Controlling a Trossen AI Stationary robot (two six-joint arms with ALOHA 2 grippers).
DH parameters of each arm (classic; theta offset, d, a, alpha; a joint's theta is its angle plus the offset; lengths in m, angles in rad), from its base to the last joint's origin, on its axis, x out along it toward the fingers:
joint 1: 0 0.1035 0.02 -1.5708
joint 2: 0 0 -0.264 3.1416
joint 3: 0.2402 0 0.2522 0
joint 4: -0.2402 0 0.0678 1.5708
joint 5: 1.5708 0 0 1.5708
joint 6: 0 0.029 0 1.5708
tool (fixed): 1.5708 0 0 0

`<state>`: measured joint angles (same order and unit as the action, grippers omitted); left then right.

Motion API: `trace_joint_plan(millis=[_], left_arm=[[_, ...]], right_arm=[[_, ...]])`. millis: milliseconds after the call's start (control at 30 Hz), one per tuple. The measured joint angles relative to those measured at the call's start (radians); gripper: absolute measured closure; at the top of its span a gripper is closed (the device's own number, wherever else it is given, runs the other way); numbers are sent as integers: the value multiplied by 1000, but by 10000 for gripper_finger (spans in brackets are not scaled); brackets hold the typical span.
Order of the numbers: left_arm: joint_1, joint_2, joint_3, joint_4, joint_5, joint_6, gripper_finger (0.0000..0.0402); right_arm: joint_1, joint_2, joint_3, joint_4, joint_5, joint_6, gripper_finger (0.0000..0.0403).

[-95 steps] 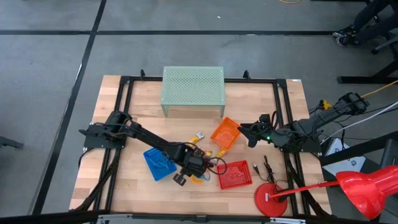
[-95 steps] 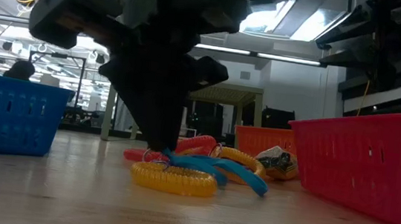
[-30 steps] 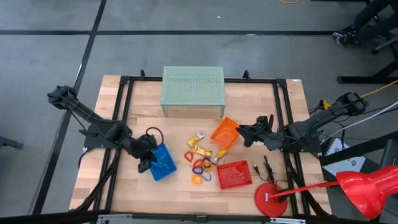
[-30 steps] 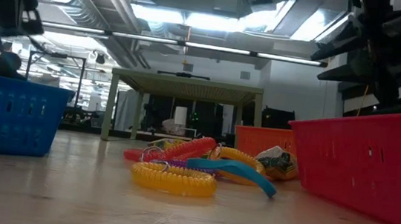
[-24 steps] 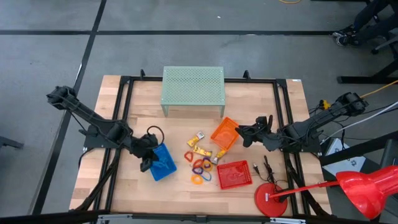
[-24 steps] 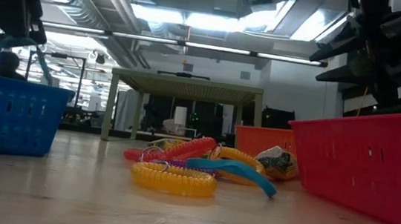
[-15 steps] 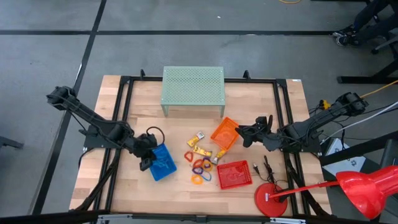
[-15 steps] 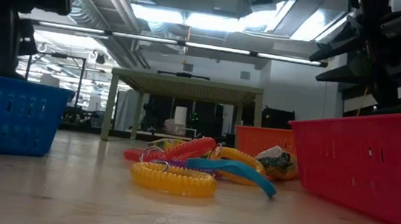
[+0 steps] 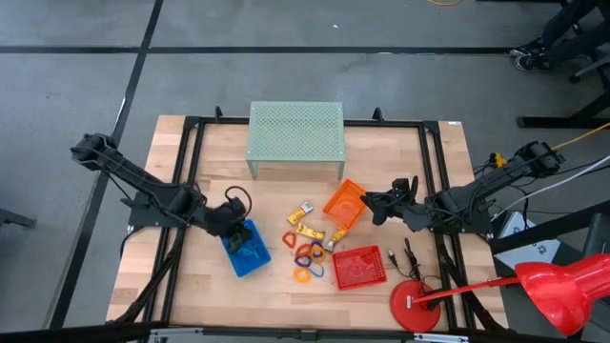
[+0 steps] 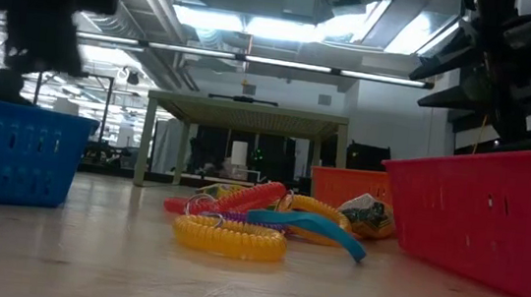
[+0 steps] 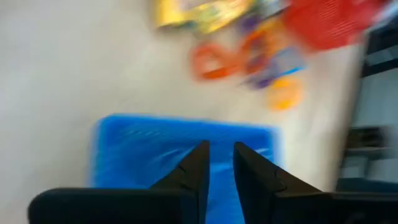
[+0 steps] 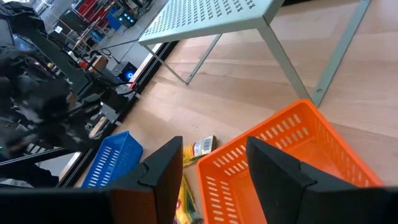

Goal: Pick & Place Office Desk Supplies
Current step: Put the blue rubberband into the blue bin

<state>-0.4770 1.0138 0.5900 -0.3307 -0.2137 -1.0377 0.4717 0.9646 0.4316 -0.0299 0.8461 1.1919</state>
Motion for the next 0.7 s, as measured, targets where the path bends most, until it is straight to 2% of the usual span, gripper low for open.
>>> trace_joint_plan(millis=[200,267,400,567,700], left_arm=[[74,43,0,489,-24,64,329],[113,90,11,612,5,85,325],[152,245,92,554,112,146,317],[156,515,275,511,345,280,304],[156,699,479,322,485,473,296]], right_arm=[[0,0,0,0,-25,13,224],[0,0,0,1,-35,12,224],[0,0,0,0,-60,9,224],[0,0,0,0,-103,3,224],[0,0,0,0,-123,-2,224]])
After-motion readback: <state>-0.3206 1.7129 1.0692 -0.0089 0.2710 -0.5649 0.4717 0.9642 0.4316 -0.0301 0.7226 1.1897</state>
